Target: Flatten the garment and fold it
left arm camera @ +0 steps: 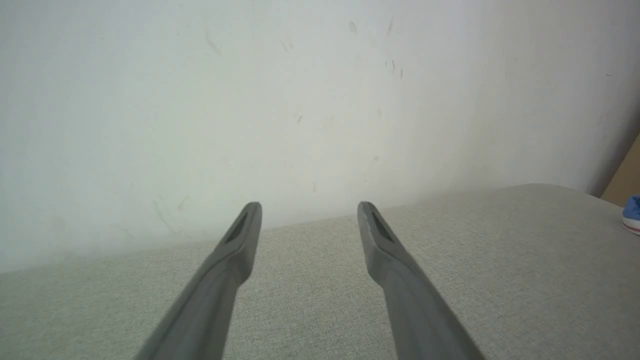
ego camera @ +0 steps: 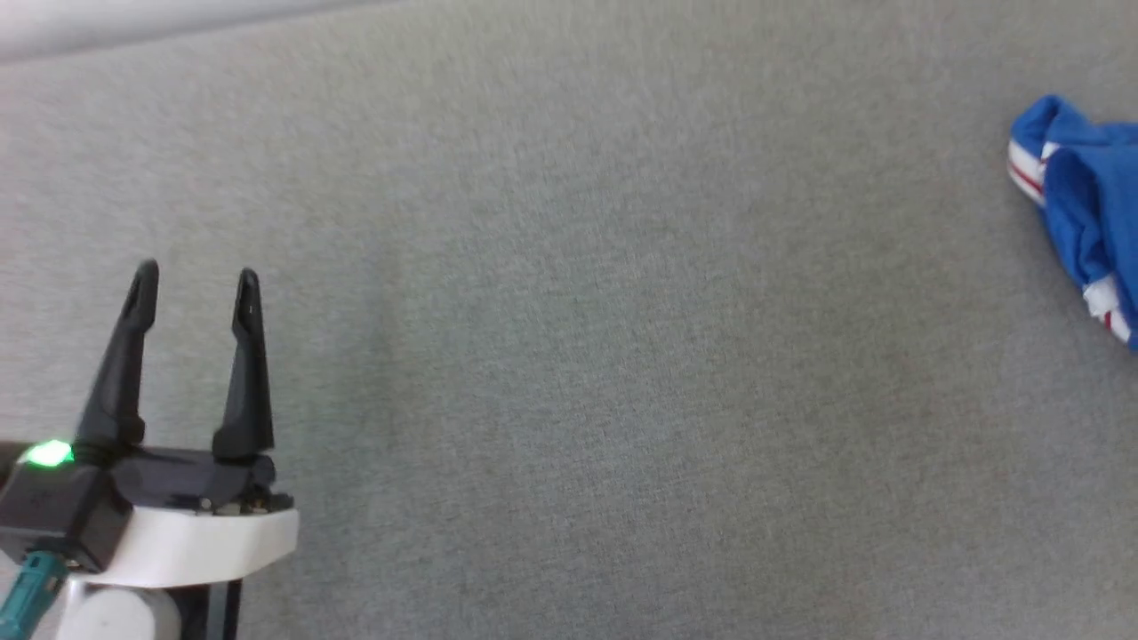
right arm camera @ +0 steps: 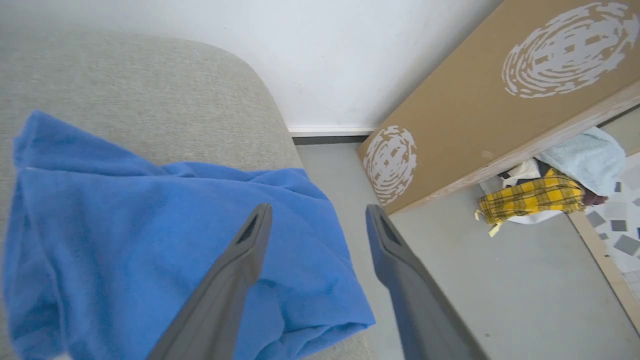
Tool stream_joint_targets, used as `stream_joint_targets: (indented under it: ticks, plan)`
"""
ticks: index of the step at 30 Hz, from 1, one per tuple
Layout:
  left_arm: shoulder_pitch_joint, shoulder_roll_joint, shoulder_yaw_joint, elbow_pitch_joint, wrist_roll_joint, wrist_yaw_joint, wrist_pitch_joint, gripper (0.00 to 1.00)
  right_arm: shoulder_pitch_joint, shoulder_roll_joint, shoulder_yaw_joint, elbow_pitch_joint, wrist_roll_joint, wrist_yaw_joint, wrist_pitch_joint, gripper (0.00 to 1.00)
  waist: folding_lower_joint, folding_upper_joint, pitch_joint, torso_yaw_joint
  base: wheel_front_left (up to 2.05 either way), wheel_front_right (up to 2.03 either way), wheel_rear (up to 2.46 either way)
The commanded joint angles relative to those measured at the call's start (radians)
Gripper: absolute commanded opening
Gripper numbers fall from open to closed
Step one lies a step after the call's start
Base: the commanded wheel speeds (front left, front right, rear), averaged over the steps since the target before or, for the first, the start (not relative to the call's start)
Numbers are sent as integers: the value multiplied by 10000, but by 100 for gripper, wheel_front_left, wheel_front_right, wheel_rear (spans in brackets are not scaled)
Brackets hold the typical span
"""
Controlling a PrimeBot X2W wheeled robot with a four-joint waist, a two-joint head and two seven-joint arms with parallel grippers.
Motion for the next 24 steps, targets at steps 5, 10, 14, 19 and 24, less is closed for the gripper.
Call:
stream_joint_targets:
  ticks: [5,10,14,19,24]
  plan:
    - [560,-387,-123,368,-372,99,-9,100,1556,662,-30,-1342,556,-21,-65,100,2,0,-1673,640,0,0,0]
    - [918,-479,-80,713,-595,124,13,100,2653,1226,-1,-2805,823,-21,113,100,2,0,-2233,970,0,0,0]
    - [1062,-581,-54,1013,-588,181,-26,100,3363,1665,15,-3912,873,-21,64,100,2,0,-2609,1250,0,0,0]
    - [1249,-710,-171,1335,-548,157,-56,100,4066,2271,-19,-4856,895,-21,-183,100,2,0,-3069,1511,0,0,0]
    - [1607,-970,-308,1660,-696,142,-73,100,5197,3348,104,-6020,752,-21,-756,100,2,0,-3687,1891,0,0,0]
